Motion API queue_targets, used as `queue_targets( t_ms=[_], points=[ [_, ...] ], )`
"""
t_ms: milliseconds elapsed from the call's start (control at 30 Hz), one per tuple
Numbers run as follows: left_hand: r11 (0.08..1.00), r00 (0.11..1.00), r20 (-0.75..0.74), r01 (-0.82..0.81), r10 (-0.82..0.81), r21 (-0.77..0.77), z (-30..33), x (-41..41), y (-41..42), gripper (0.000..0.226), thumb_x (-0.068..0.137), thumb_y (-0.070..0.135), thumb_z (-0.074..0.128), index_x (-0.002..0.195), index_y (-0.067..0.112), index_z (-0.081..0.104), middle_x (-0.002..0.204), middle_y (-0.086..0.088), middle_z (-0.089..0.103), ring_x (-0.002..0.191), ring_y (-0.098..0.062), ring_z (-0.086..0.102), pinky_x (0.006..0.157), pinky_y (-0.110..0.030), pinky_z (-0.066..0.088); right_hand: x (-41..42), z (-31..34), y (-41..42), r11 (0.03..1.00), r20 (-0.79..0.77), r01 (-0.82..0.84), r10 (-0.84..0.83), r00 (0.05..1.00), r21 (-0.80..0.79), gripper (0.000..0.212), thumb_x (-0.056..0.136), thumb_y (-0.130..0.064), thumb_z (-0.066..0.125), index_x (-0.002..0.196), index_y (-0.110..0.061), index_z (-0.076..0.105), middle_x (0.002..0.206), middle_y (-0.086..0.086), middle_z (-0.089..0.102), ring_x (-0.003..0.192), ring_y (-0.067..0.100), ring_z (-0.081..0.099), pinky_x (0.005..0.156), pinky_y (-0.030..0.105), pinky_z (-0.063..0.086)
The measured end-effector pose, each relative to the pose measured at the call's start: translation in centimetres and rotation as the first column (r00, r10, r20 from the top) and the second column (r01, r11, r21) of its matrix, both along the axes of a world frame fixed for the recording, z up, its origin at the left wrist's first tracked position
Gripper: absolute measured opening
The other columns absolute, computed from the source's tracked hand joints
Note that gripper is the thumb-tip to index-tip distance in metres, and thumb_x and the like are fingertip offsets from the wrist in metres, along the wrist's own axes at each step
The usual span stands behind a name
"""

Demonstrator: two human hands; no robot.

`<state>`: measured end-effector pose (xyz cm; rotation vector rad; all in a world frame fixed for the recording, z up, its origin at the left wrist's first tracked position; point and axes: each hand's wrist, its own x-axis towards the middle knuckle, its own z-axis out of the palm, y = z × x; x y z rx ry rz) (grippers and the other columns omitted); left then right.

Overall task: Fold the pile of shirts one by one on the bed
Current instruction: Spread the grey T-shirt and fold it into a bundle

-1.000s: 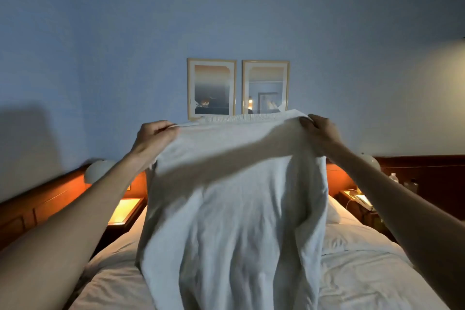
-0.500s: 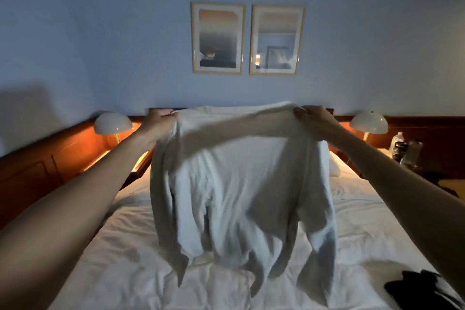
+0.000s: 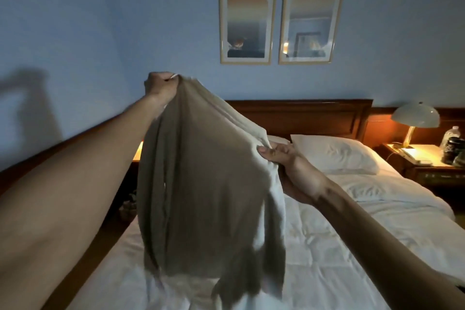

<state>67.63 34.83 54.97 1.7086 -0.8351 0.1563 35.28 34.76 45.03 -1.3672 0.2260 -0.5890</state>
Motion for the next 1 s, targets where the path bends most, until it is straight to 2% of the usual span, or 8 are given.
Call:
queue_targets(
  t_ms=[100,167,267,333,467,633,867,1000],
  points=[
    [0.994,0.993,0.055,0.099,-0.101,0.036,1.6,-2.7,-3.5,0.022,0.094,0.028,0.059,0.095,0.013,0.075,0.093,0.001,0.067,0.096,-0.006,0.059,0.063,-0.016,0.035,-1.5,-1.0,-0.6,0.997,0.049,0.042,-0.045,0.998,0.065,0.029,0.096,-0.01,0.05,0.116,0.003,0.067,0.112,0.021,0.07,0.097,0.025,0.071,0.089,0.034,0.057],
    [0.981,0.98,0.07,0.181,-0.185,0.068,0.7,-5.1,-7.0,0.022,0.093,0.029,0.061,0.099,0.013,0.077,0.098,0.003,0.071,0.1,-0.008,0.061,0.069,-0.014,0.039,-3.7,-2.5,-1.4,0.988,0.043,0.12,-0.124,0.991,0.098,0.029,0.096,-0.01,0.052,0.118,0.004,0.066,0.114,0.023,0.069,0.096,0.027,0.07,0.085,0.035,0.058],
    [0.941,0.945,0.109,0.287,-0.309,0.181,-4.1,-10.1,-13.5,0.022,0.094,0.026,0.062,0.103,0.013,0.078,0.11,-0.002,0.074,0.11,-0.016,0.064,0.084,-0.021,0.043,-8.1,-6.9,-3.1,0.946,-0.047,0.301,-0.297,0.954,0.117,0.028,0.092,-0.017,0.064,0.115,-0.001,0.069,0.117,0.031,0.065,0.102,0.042,0.063,0.094,0.055,0.047],
    [0.891,0.904,0.096,0.386,-0.417,0.237,-9.0,-13.9,-18.0,0.02,0.094,0.017,0.061,0.101,0.009,0.078,0.11,-0.007,0.075,0.11,-0.019,0.066,0.08,-0.019,0.042,-11.3,-10.5,-4.3,0.898,-0.117,0.421,-0.407,0.906,0.129,0.027,0.09,-0.019,0.067,0.114,-0.006,0.07,0.111,0.029,0.068,0.1,0.047,0.064,0.09,0.061,0.046],
    [0.788,0.866,-0.05,0.475,-0.497,0.392,-22.0,-23.1,-25.6,0.02,0.096,0.016,0.062,0.107,0.01,0.077,0.117,-0.004,0.072,0.113,-0.02,0.063,0.09,-0.02,0.043,-18.4,-19.8,-6.5,0.779,-0.305,0.607,-0.547,0.78,0.156,0.02,0.087,-0.025,0.07,0.105,-0.015,0.074,0.092,0.023,0.073,0.076,0.031,0.066,0.063,0.036,0.049],
    [0.636,0.821,-0.216,0.552,-0.529,0.54,-41.7,-34.5,-31.7,0.017,0.093,0.013,0.062,0.094,0.011,0.079,0.109,-0.001,0.075,0.109,-0.02,0.065,0.09,-0.023,0.044,-27.6,-36.9,-9.7,0.61,-0.627,0.789,-0.588,0.511,0.071,0.025,0.095,-0.021,0.066,0.088,0.003,0.062,0.062,0.015,0.063,0.056,0.024,0.058,0.053,0.044,0.056],
    [0.557,0.88,-0.18,0.424,-0.439,0.714,-64.3,-43.8,-33.8,0.024,0.092,0.01,0.053,0.089,0.012,0.077,0.112,-0.011,0.062,0.106,-0.032,0.059,0.078,-0.032,0.045,-34.3,-57.8,-12.7,0.43,-0.833,0.885,-0.544,0.098,-0.177,0.023,0.096,-0.017,0.057,0.075,-0.021,0.065,0.059,0.001,0.065,0.053,0.02,0.064,0.056,0.045,0.058],
    [0.526,0.891,-0.101,0.349,-0.442,0.776,-69.7,-47.0,-35.6,0.02,0.088,0.009,0.049,0.079,0.011,0.066,0.088,-0.008,0.064,0.083,-0.035,0.061,0.066,-0.033,0.037,-35.8,-63.3,-13.3,0.453,-0.837,0.844,-0.547,0.01,-0.287,0.022,0.098,-0.024,0.054,0.079,-0.02,0.064,0.062,-0.005,0.064,0.059,0.007,0.058,0.054,0.016,0.044]
  ],
)
